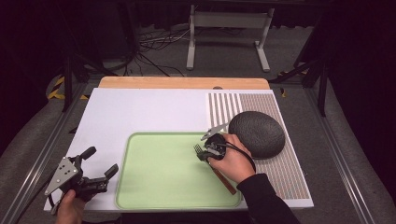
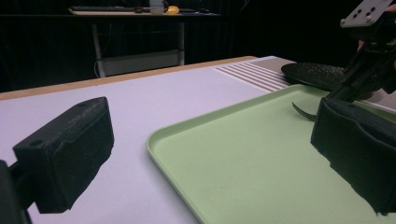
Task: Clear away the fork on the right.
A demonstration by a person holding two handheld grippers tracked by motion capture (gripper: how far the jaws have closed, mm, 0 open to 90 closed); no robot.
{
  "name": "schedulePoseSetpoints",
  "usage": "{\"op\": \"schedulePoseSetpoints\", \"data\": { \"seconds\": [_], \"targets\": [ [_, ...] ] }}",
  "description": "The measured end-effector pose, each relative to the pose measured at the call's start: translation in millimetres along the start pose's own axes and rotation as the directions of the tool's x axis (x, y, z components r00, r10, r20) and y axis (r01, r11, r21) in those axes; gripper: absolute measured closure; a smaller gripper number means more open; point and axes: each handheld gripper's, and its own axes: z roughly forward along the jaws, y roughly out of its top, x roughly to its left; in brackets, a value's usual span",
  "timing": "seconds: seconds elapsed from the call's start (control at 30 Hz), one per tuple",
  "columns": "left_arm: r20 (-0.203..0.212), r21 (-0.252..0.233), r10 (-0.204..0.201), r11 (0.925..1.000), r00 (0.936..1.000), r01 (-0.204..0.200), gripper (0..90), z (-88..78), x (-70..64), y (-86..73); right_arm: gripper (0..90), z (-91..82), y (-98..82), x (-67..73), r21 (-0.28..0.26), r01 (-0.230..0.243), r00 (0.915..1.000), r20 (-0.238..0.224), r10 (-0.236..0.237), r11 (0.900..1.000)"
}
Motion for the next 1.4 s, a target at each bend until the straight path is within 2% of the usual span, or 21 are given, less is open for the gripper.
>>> {"op": "schedulePoseSetpoints", "data": {
  "seconds": [0.07, 0.37, 0.73, 1.03, 1.4],
  "targets": [
    [-0.001, -0.002, -0.003, 1.0000, 1.0000, 0.003, 0.0, 0.2, 0.0, -0.1, 90.0, 3.5, -0.5, -1.2, 0.019, 0.001, 1.0000, 0.002, -0.001, 1.000],
    [0.004, 0.001, 0.001, 1.0000, 1.0000, -0.001, 0.0, 0.0, -0.1, 0.2, 90.0, 10.9, -1.4, -2.3, 0.043, -0.006, 1.0000, -0.001, 0.006, 0.999],
    [0.003, 0.000, 0.003, 1.0000, 1.0000, -0.003, 0.0, -0.1, 0.1, 0.3, 90.0, 15.0, -1.8, -3.4, 0.070, -0.016, 0.9996, 0.024, 0.014, 0.997],
    [0.003, -0.001, 0.002, 1.0000, 1.0000, -0.002, 0.0, -0.3, 0.2, 0.4, 90.0, 14.3, -2.5, -7.4, 0.072, -0.027, 0.9985, 0.050, 0.023, 0.997],
    [0.002, -0.002, 0.002, 1.0000, 1.0000, -0.002, 0.0, -0.3, 0.1, 0.4, 90.0, 8.9, -6.9, -17.1, 0.065, -0.066, 0.9937, 0.094, 0.060, 0.996]
  ]
}}
